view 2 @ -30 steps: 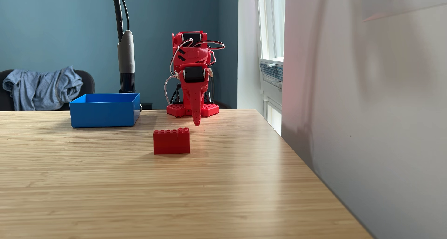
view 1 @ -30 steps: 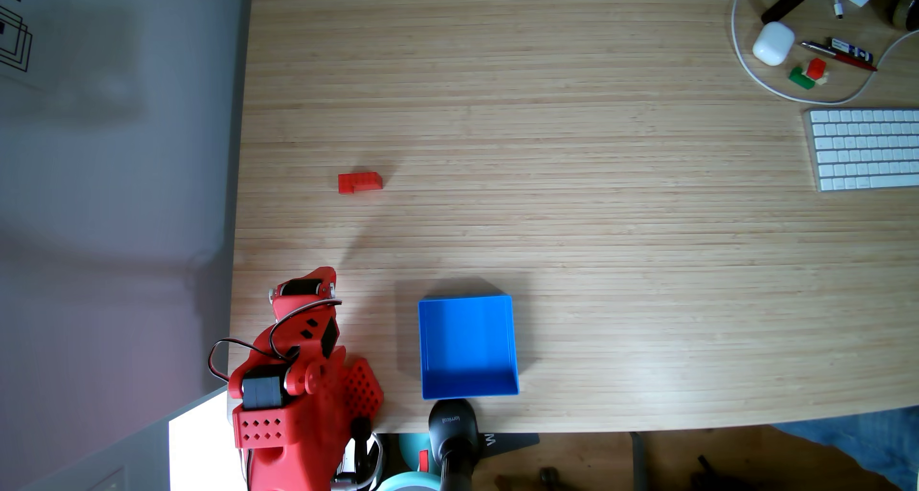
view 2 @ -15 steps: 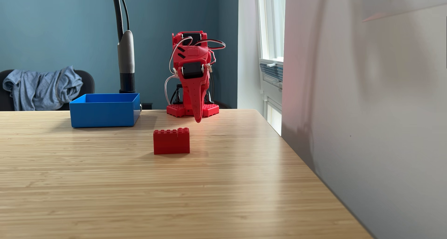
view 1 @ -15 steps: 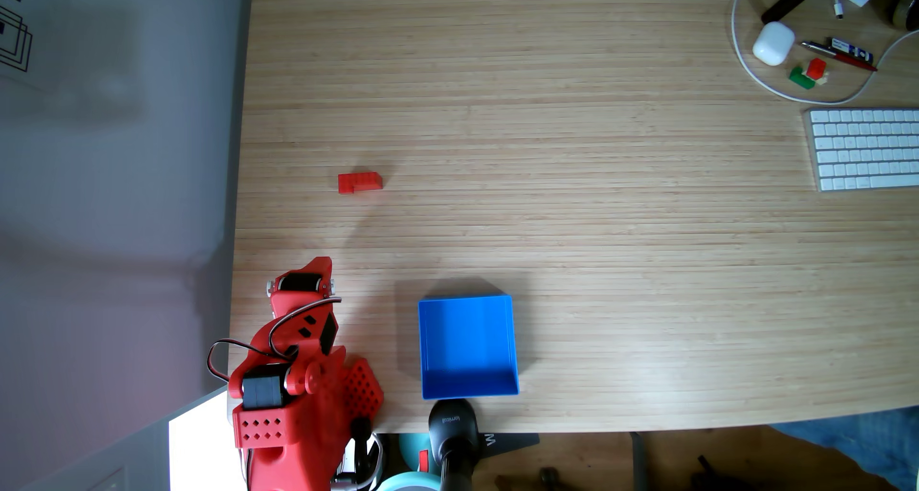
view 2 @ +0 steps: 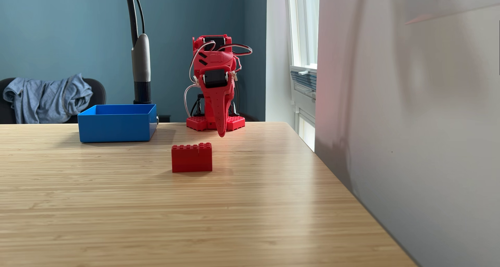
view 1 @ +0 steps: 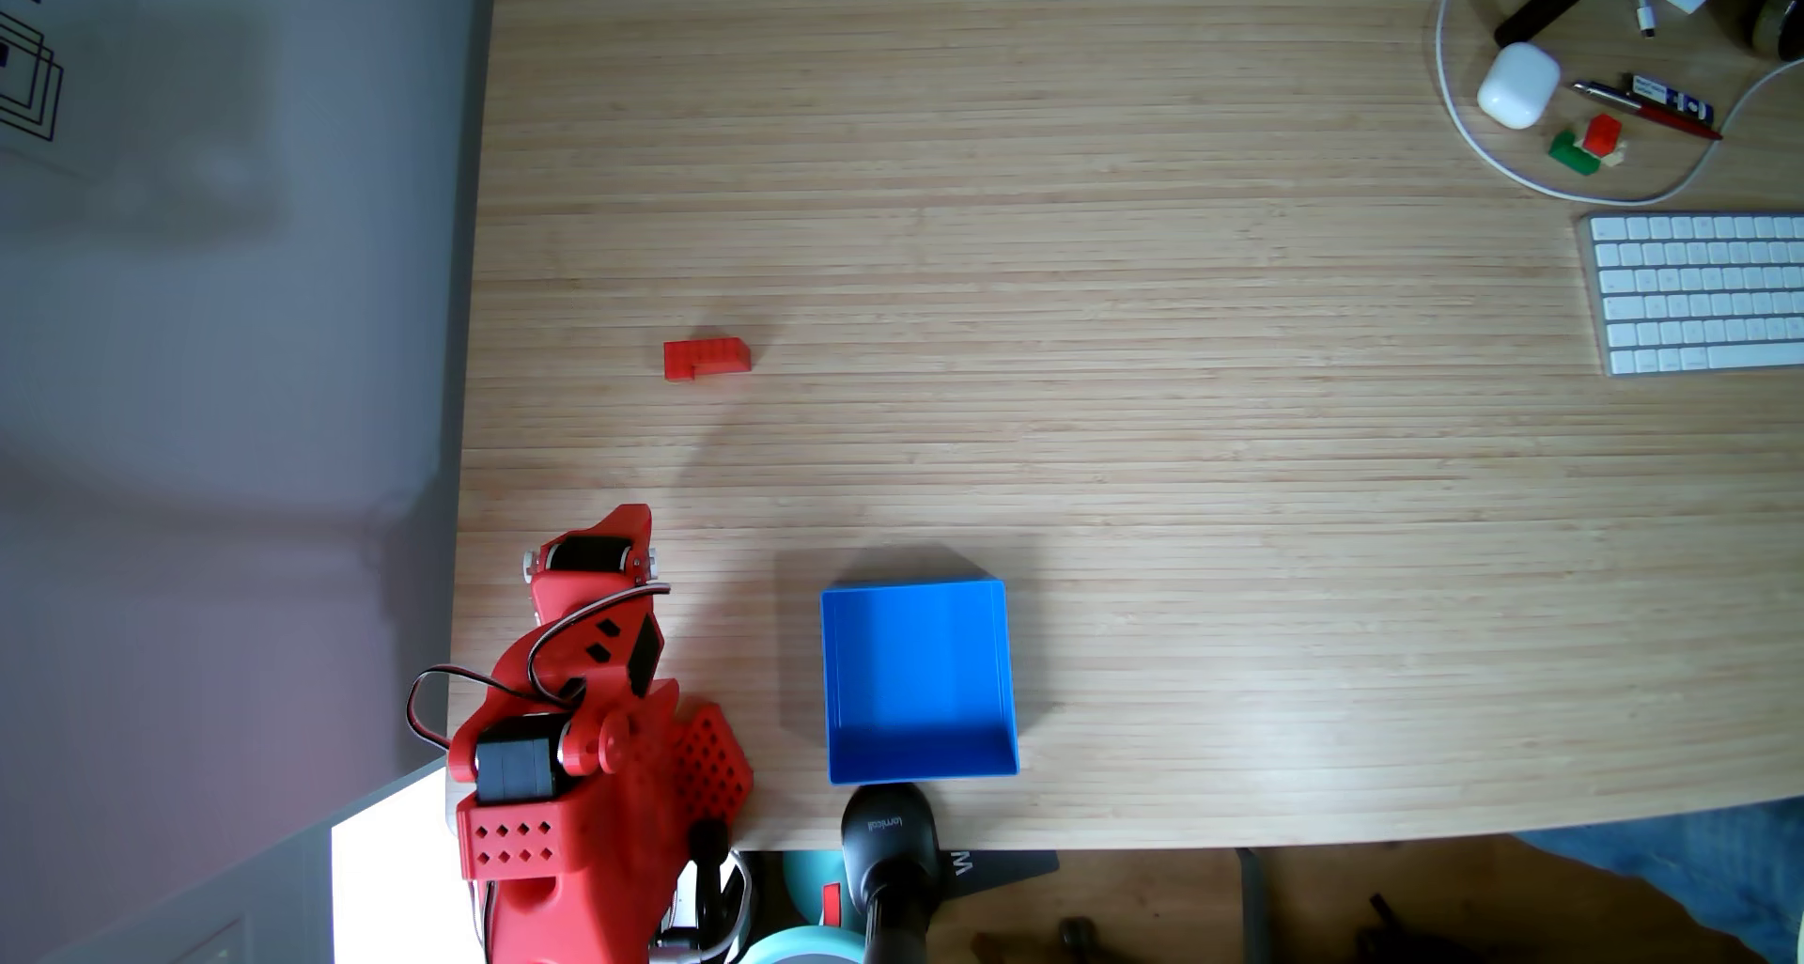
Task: Put the red lego brick in blue bin
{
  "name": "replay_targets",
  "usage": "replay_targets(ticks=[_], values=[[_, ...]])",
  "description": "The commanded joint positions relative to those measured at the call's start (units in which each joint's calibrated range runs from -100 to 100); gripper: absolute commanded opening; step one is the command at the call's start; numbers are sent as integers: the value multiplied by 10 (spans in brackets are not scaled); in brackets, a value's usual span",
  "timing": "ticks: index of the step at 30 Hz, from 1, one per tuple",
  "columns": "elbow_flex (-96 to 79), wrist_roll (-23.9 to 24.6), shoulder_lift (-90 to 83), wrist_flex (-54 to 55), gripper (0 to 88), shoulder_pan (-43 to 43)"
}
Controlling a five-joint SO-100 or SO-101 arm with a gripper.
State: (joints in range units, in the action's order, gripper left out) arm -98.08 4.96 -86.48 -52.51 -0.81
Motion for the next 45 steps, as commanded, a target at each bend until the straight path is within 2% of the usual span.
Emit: replay_targets(ticks=[1, 7, 14, 23, 32, 45], values=[[-3, 0, -5, 10, 1, 6], [11, -6, 0, 5, 1, 16], [140, 0, 5, -20, 3, 27], [278, 8, 25, -76, 62, 32], [384, 6, 219, -75, 92, 1], [542, -25, 503, -39, 174, -64]])
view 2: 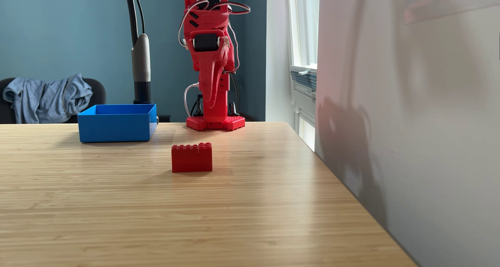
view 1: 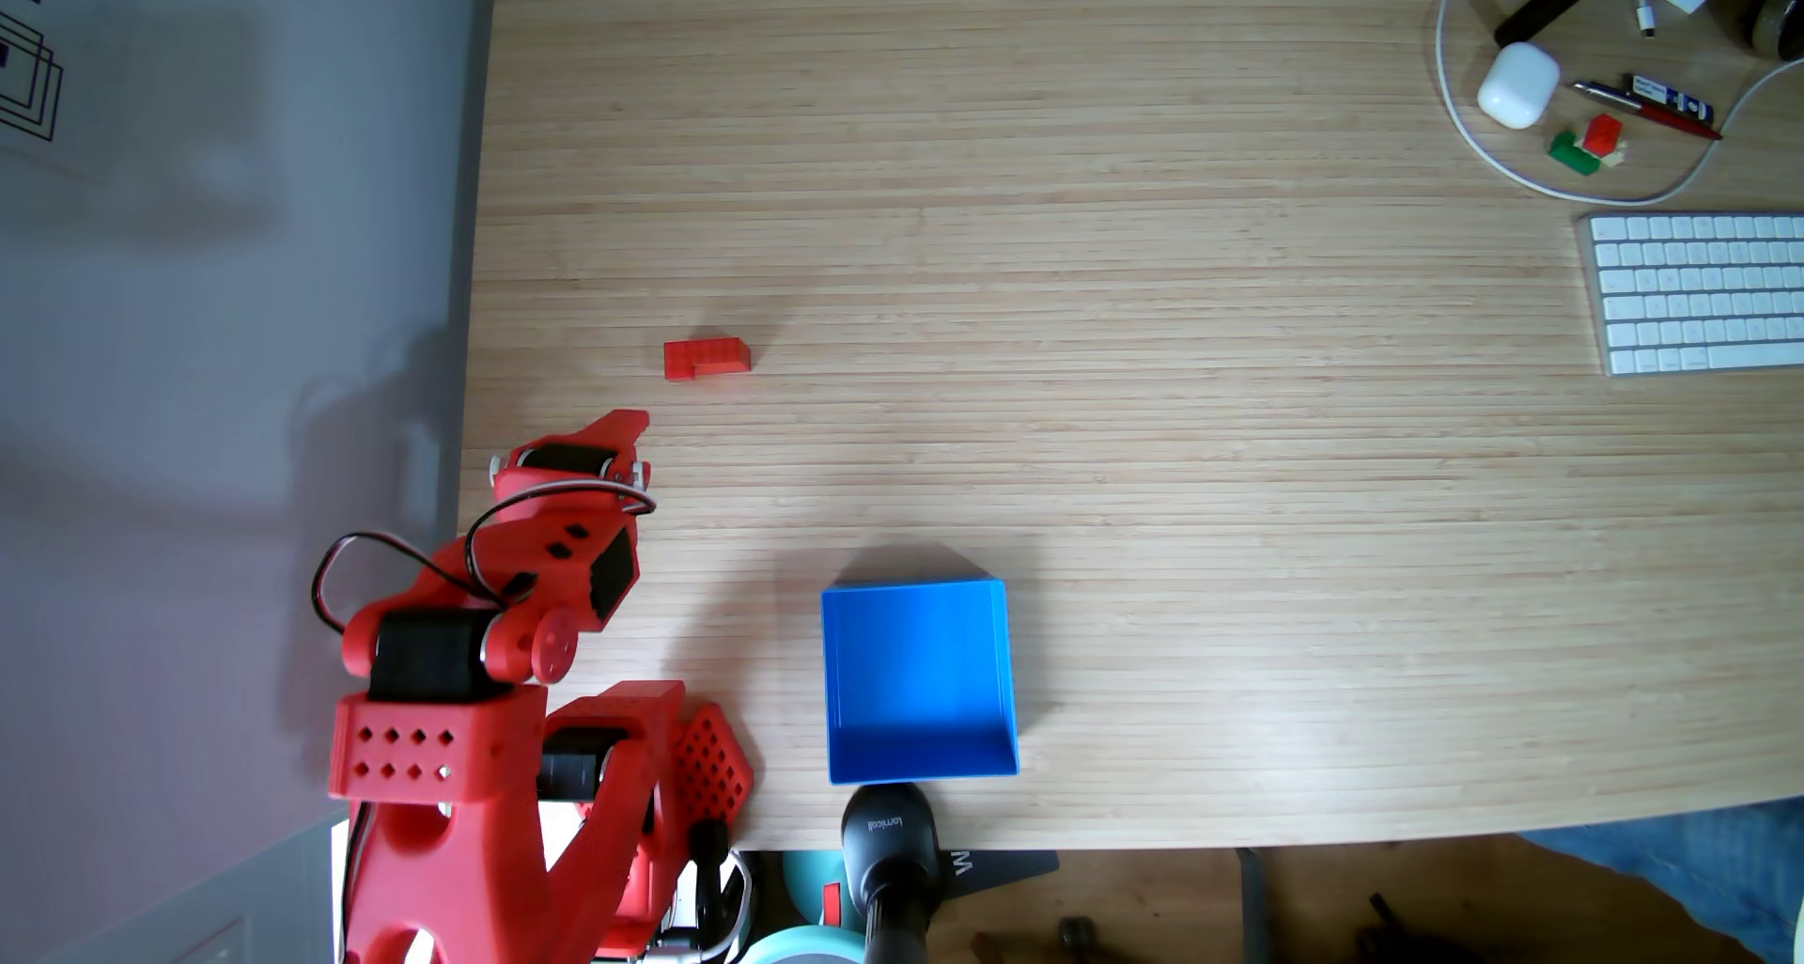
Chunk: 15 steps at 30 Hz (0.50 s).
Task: Put the red lego brick in blue bin
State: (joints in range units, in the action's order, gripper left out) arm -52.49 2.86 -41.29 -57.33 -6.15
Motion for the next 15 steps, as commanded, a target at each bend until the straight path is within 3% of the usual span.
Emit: replay_targets(ticks=[1, 15], values=[[98, -5, 64, 9, 176, -12], [275, -28, 284, 8, 201, -19]])
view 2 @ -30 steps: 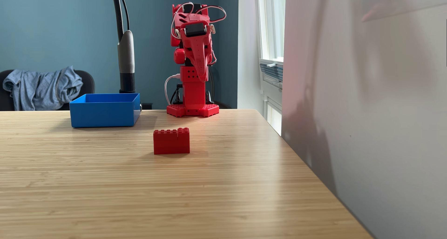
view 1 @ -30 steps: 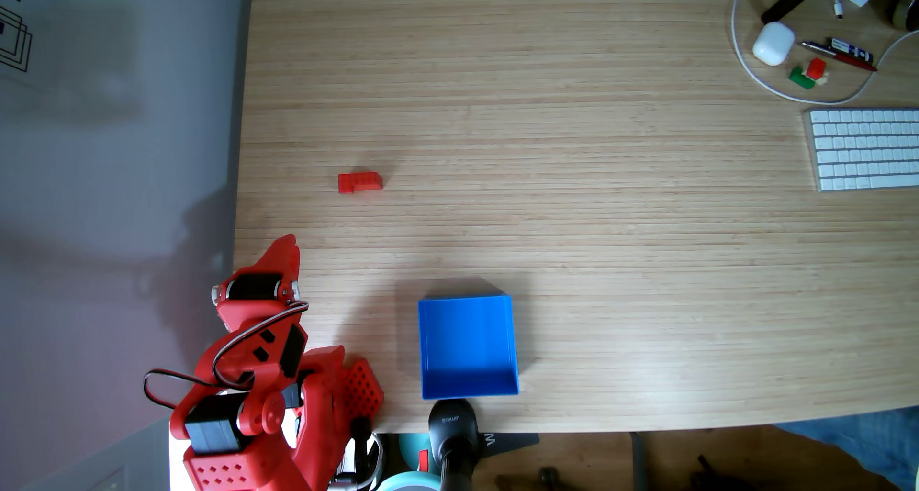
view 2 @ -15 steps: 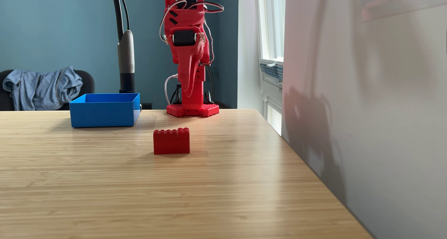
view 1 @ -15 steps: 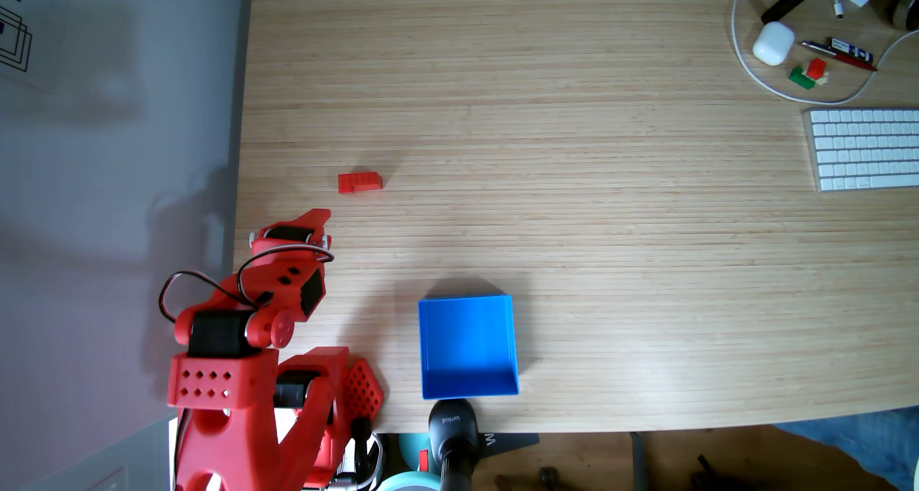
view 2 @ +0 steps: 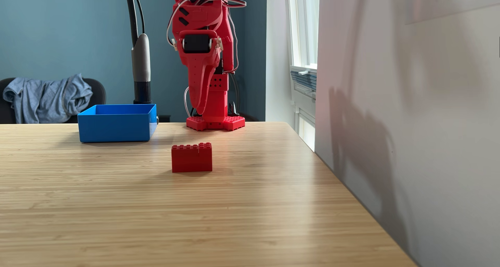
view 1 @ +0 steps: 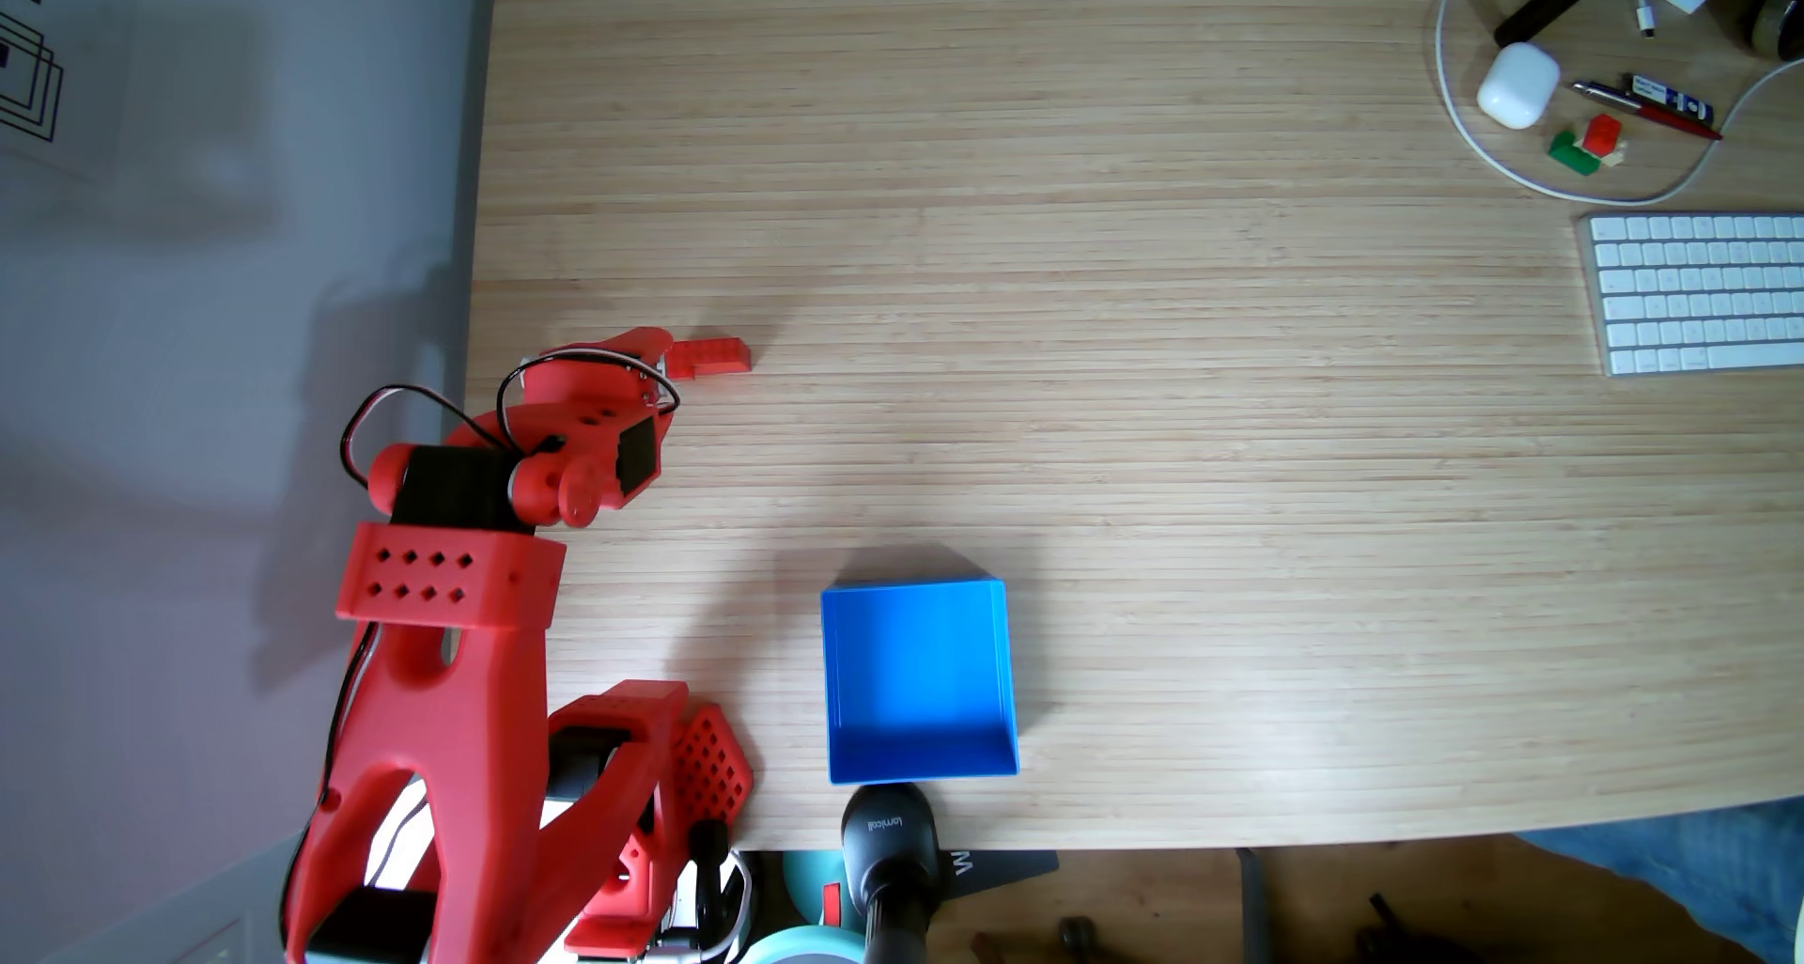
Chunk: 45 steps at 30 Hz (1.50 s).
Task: Put the red lego brick in blue bin
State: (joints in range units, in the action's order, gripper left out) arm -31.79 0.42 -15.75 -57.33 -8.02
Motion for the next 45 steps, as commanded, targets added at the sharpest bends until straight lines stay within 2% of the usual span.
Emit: replay_targets(ticks=[1, 17, 26, 31, 38, 45], values=[[78, -5, 44, 8, 203, 0], [297, -19, 284, -55, 198, 0], [319, -20, 349, -56, 177, 5], [331, -18, 363, -55, 129, 5], [338, -3, 365, -54, 5, 6], [351, 9, 359, -73, 1, 3]])
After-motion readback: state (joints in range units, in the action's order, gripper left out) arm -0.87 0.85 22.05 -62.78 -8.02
